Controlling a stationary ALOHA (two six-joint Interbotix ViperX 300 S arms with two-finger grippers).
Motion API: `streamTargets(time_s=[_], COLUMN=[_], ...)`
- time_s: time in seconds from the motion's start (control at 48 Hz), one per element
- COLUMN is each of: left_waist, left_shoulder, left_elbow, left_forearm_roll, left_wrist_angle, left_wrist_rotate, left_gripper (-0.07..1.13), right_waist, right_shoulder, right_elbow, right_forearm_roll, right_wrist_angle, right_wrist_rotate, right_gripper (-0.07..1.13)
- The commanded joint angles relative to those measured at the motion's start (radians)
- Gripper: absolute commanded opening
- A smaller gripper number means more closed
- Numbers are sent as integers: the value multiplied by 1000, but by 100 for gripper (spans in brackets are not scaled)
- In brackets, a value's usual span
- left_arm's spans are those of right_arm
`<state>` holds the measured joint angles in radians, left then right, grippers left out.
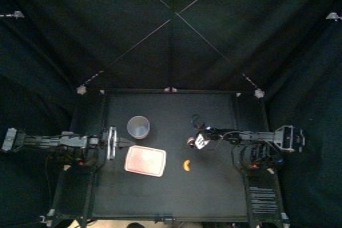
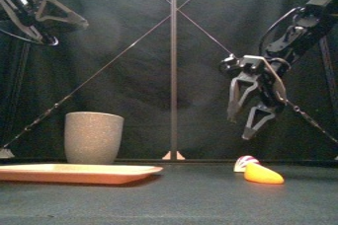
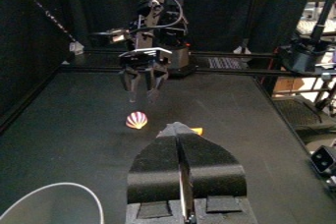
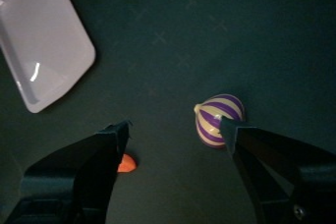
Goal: Pick the onion then place it on the pink plate
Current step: Pick the onion
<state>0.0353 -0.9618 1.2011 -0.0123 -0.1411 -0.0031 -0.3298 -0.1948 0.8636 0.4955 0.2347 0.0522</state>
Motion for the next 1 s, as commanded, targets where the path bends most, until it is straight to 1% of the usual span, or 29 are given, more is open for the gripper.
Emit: streamTargets(time_s=[0.021, 0.125, 0.354, 0.625, 0.896, 1.0], left_waist=[3, 3, 5, 5, 5, 5], left_shoulder=[3, 3, 5, 3, 5, 3], left_elbow=[-12, -9, 2, 3, 3, 3], left_forearm_roll=[-6, -9, -9, -9, -9, -11], left_wrist_angle=[5, 9, 9, 11, 9, 9], left_wrist_rotate=[2, 2, 2, 2, 2, 2], left_gripper=[7, 7, 7, 7, 7, 7], right_waist=[-28, -44, -64, -66, -66, -64], right_shoulder=[26, 55, 100, 161, 213, 213], right_elbow=[-58, -87, -95, -97, -106, -106], right_forearm_roll=[-23, -52, -58, -60, -63, -63], right_wrist_angle=[46, 103, 166, 163, 126, 114], right_wrist_rotate=[-2, 2, 3, 3, 3, 3], right_gripper=[105, 105, 105, 105, 103, 100])
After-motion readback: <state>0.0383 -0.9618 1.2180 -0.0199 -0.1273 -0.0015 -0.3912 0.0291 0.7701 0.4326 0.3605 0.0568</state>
